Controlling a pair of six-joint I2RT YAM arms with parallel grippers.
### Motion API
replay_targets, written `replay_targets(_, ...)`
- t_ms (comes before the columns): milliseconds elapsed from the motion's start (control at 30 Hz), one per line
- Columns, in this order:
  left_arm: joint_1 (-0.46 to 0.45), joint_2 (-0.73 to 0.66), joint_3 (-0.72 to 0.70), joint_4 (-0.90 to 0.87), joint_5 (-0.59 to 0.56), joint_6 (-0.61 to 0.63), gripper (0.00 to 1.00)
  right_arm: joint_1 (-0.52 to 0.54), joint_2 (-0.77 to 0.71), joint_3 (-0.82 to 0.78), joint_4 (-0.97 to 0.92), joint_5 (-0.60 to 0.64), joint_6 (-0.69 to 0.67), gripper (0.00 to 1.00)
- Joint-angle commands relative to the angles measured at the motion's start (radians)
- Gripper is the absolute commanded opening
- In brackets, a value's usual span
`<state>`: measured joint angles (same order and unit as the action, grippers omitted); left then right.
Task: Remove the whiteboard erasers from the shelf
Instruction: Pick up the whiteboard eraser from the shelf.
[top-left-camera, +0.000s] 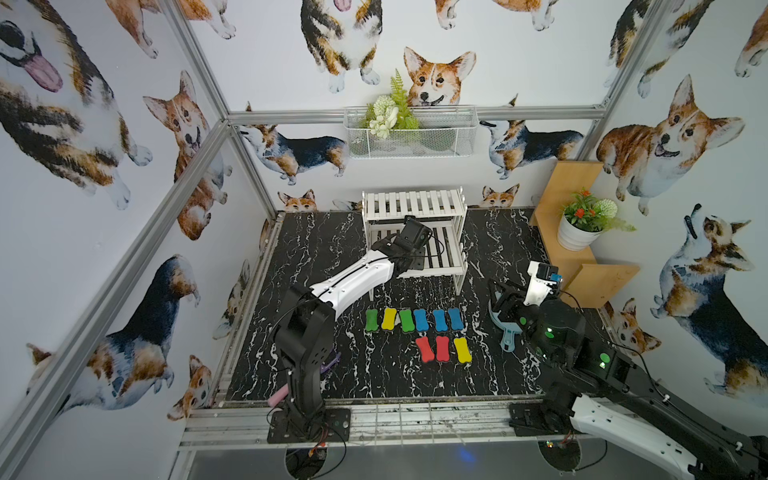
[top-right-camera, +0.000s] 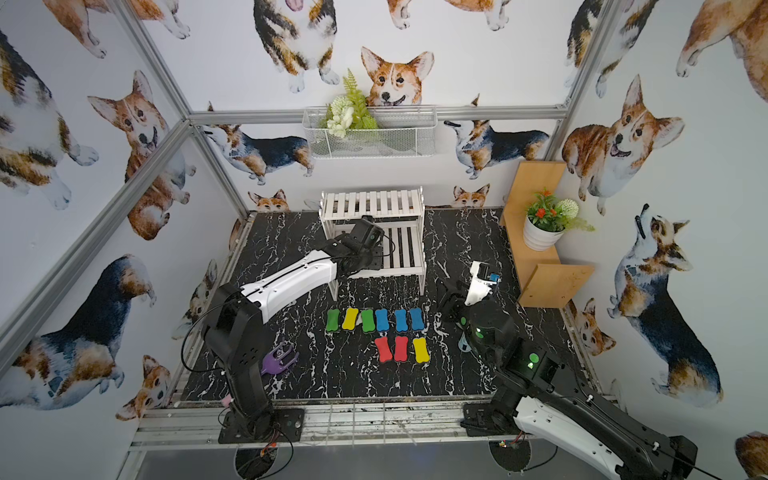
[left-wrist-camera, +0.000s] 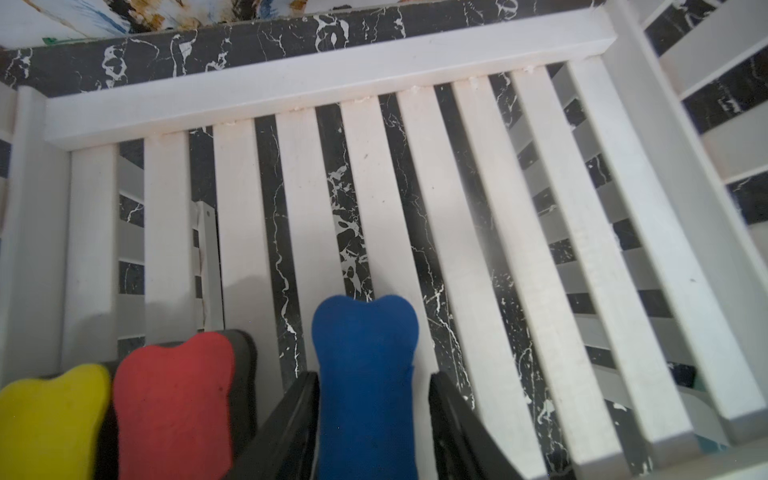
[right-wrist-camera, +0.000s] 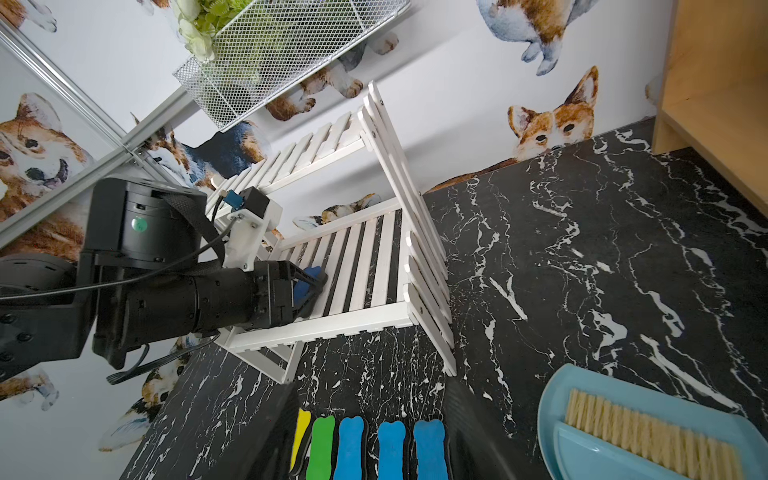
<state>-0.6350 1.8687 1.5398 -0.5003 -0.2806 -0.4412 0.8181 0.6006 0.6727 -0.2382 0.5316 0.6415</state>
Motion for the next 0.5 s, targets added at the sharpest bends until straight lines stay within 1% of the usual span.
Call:
replay_targets(0,0.002,0.006,0.009,-0.011,-0.017,0.006,0.46,0.000,0.005,0.012,0.020,0.025,-0.020,0.62)
replay_targets(100,0.002,-0.004,0.018,-0.013,-0.018,-0.002,0.37,0.000,0.005,0.018,0.020,0.032,-0.023,0.62)
replay_targets(200,0.000,-0.042,0.026,-0.023,-0.015,-0.022,0.35,0.000,0.007,0.022,0.014,0.039,-0.018,0.62)
replay_targets(267,-0.004,-0.092,0.006,-0.028,-0.017,-0.045,0.35,0.000,0.011,0.022,0.012,0.038,-0.010,0.62)
replay_targets(367,-0.027,-0.201,-0.091,-0.017,-0.021,-0.093,0.35,0.000,0.026,0.018,0.018,0.030,0.004,0.62)
replay_targets(467,-0.075,-0.336,-0.217,-0.025,-0.042,-0.158,0.35,-0.001,0.053,0.011,0.039,0.013,0.000,0.62)
